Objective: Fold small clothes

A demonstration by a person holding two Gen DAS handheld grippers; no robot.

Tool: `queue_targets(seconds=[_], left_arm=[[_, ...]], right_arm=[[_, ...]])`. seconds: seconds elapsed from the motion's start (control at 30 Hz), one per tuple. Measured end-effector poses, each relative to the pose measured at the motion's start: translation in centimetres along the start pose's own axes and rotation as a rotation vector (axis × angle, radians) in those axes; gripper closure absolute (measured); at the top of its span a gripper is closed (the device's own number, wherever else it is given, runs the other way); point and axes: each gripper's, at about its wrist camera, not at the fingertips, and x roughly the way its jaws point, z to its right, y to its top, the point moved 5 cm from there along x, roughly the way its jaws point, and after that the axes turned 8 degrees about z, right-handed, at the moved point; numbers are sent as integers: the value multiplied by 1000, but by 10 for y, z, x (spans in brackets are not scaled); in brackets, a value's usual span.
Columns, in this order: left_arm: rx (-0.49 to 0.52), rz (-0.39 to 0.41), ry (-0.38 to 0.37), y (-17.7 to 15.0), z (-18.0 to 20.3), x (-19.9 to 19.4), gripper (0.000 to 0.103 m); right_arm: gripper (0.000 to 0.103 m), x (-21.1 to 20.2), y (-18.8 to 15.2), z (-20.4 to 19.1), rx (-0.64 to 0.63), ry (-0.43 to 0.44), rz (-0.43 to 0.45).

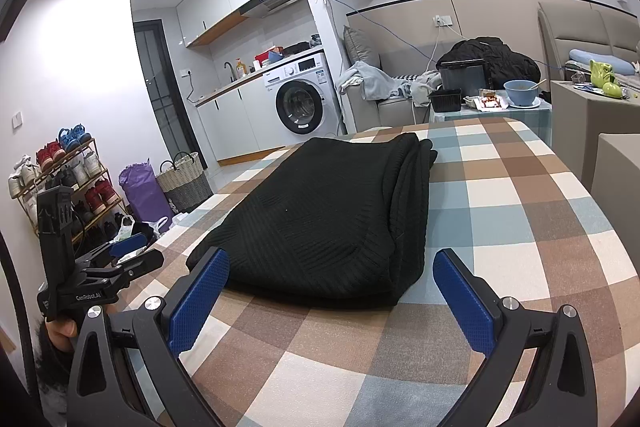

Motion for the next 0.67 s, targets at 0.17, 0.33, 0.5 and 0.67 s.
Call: queue_targets(seconds=[0.17,0.33,0.5,0.67], left_arm=[[1,0,0,0,0,0,1],[1,0,0,1,0,0,1],[1,0,0,1,0,0,1],[1,0,0,0,-1,0,1]], right_arm=[[0,0,0,0,0,0,0],[0,0,0,0,1,0,0],[0,-1,1,0,1,-1,0],[0,0,1,0,1,-1,0]])
